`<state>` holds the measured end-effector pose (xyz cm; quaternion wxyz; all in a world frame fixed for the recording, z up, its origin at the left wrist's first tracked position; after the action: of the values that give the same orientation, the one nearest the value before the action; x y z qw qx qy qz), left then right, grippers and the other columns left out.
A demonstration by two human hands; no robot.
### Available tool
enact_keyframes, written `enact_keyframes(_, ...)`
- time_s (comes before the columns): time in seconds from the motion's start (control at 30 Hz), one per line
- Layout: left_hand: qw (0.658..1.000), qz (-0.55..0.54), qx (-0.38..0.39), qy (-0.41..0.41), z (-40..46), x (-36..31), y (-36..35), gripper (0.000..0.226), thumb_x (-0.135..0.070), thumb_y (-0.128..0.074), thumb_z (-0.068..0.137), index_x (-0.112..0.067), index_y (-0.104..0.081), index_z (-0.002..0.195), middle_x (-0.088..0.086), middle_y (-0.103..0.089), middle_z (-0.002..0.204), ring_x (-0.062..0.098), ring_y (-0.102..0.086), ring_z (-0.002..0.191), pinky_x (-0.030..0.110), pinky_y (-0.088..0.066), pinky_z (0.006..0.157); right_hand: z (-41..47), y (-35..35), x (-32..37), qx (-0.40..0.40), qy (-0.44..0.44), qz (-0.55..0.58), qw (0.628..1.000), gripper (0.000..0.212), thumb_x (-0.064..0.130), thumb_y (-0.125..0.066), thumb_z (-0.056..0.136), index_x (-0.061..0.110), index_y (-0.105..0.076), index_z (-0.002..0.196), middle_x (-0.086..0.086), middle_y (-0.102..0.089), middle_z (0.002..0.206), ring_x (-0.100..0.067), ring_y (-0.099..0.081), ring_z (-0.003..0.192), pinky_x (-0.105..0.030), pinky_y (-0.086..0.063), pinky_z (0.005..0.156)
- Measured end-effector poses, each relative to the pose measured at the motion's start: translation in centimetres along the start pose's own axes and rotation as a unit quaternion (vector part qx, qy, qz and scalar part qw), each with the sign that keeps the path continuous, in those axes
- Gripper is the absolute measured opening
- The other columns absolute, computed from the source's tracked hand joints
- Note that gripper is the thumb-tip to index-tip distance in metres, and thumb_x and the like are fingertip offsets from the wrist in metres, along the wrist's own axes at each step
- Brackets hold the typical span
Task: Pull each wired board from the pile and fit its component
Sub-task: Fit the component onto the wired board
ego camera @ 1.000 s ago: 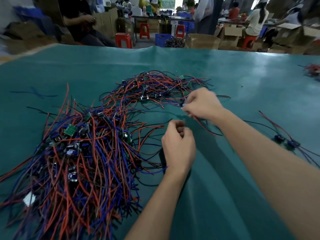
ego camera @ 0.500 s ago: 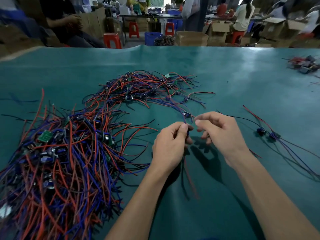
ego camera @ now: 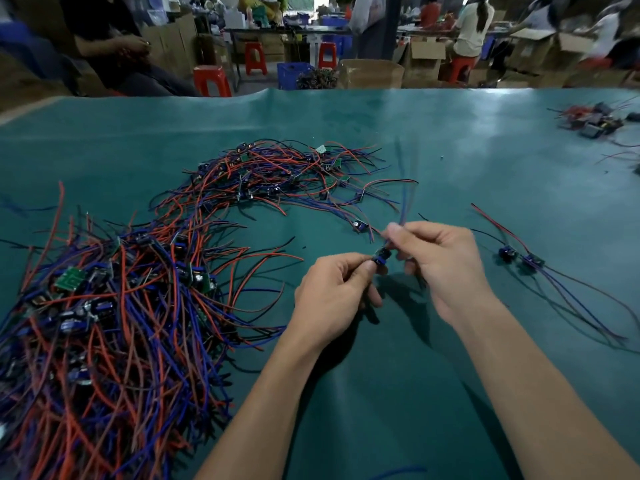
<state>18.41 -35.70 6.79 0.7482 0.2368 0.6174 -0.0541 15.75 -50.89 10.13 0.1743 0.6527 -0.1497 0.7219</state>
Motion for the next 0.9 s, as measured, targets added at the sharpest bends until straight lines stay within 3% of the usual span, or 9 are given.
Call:
enact_keyframes(0.13,1.0,0.01,0.023,0.012,-0.1,0.0,-0.1,0.028,-0.05,-0.048,0.089,-0.036,-0.071,0.091,-0.002,-0.073,0.065,0.019,-0.063,0.061,0.054,-0.054,0.085,1.2,2.8,0.7,-0.132,0.056,0.053,0.988,0.016,0.01,-0.073,0.091,0.01,-0.073,0.075,-0.006,-0.067,0.069,-0.011,-0.047,0.054,-0.019,-0.039,0.049)
enact_keyframes(0.23,1.0,-0.012,0.005,0.01,-0.1,0.0,-0.1,0.027,-0.046,-0.047,0.09,-0.032,-0.071,0.089,-0.002,-0.072,0.065,0.017,-0.06,0.061,0.048,-0.053,0.083,1.7,4.7,0.7,-0.229,0.019,0.181,0.956,0.019,0.012,-0.067,0.097,0.01,-0.067,0.078,-0.006,-0.065,0.076,-0.008,-0.052,0.054,-0.019,-0.043,0.052)
enact_keyframes(0.3,0.997,-0.062,-0.038,0.003,-0.1,-0.2,0.1,0.027,-0.04,-0.047,0.093,-0.025,-0.069,0.087,-0.001,-0.071,0.062,0.013,-0.057,0.057,0.037,-0.051,0.073,1.9,4.8,0.3,-0.274,-0.018,0.181,0.944,0.024,0.016,-0.062,0.1,0.01,-0.064,0.077,-0.006,-0.063,0.074,-0.009,-0.053,0.051,-0.022,-0.044,0.05)
enact_keyframes(0.37,0.993,-0.094,-0.072,-0.004,-0.1,-0.2,0.2,0.026,-0.031,-0.048,0.101,-0.02,-0.067,0.086,0.0,-0.07,0.061,0.011,-0.054,0.054,0.029,-0.046,0.065,1.6,3.2,-0.2,-0.239,-0.047,0.103,0.965,0.029,0.022,-0.06,0.101,0.008,-0.066,0.076,-0.008,-0.062,0.068,-0.011,-0.053,0.048,-0.023,-0.045,0.044)
enact_keyframes(0.5,0.992,-0.103,-0.075,-0.013,0.0,-0.4,0.2,0.027,-0.03,-0.051,0.103,-0.017,-0.068,0.085,0.003,-0.07,0.062,0.016,-0.061,0.056,0.032,-0.051,0.064,-1.0,-2.5,-0.6,0.002,0.026,-0.045,0.999,0.027,0.037,-0.072,0.091,0.014,-0.076,0.077,0.001,-0.072,0.069,-0.009,-0.063,0.06,-0.029,-0.053,0.052)
enact_keyframes(0.67,0.997,-0.061,-0.042,-0.03,0.2,-0.4,0.1,0.031,-0.049,-0.049,0.093,-0.026,-0.067,0.083,0.0,-0.072,0.066,0.021,-0.065,0.066,0.051,-0.055,0.082,-0.8,-2.6,3.1,-0.031,0.222,-0.191,0.956,0.028,0.028,-0.073,0.089,0.004,-0.068,0.076,-0.009,-0.063,0.065,-0.007,-0.05,0.061,-0.042,-0.05,0.065)
enact_keyframes(0.77,0.997,-0.039,-0.061,-0.015,0.2,-0.4,0.0,0.033,-0.054,-0.046,0.091,-0.03,-0.068,0.085,-0.007,-0.075,0.08,0.021,-0.07,0.086,0.052,-0.052,0.092,0.3,-3.5,8.7,-0.057,0.295,-0.204,0.932,0.042,0.038,-0.068,0.089,-0.002,-0.067,0.075,-0.022,-0.057,0.065,-0.029,-0.05,0.059,-0.051,-0.044,0.06)
enact_keyframes(0.83,0.997,-0.008,-0.075,-0.004,0.2,-0.4,-0.1,0.032,-0.055,-0.046,0.091,-0.033,-0.07,0.089,-0.014,-0.075,0.084,0.013,-0.07,0.088,0.047,-0.053,0.092,0.5,-6.2,12.7,-0.015,0.332,-0.144,0.932,0.033,0.037,-0.071,0.087,0.008,-0.073,0.071,-0.018,-0.066,0.066,-0.036,-0.059,0.062,-0.054,-0.048,0.06)
enact_keyframes(0.9,0.995,0.018,-0.093,-0.007,0.0,-0.5,-0.1,0.03,-0.053,-0.047,0.09,-0.033,-0.07,0.087,-0.02,-0.072,0.079,0.002,-0.067,0.077,0.04,-0.055,0.086,0.4,-10.3,15.4,0.096,0.315,-0.093,0.94,0.028,0.036,-0.075,0.086,0.012,-0.076,0.07,-0.012,-0.072,0.068,-0.028,-0.061,0.057,-0.047,-0.053,0.056)
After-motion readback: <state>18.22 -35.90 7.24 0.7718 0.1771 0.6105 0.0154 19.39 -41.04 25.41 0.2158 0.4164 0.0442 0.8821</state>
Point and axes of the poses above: each hand's wrist, its own z-axis towards the middle knuckle, its own y-axis out of the back of the hand, x = y × z, the point moved 1 cm from there along z, towards the middle knuckle
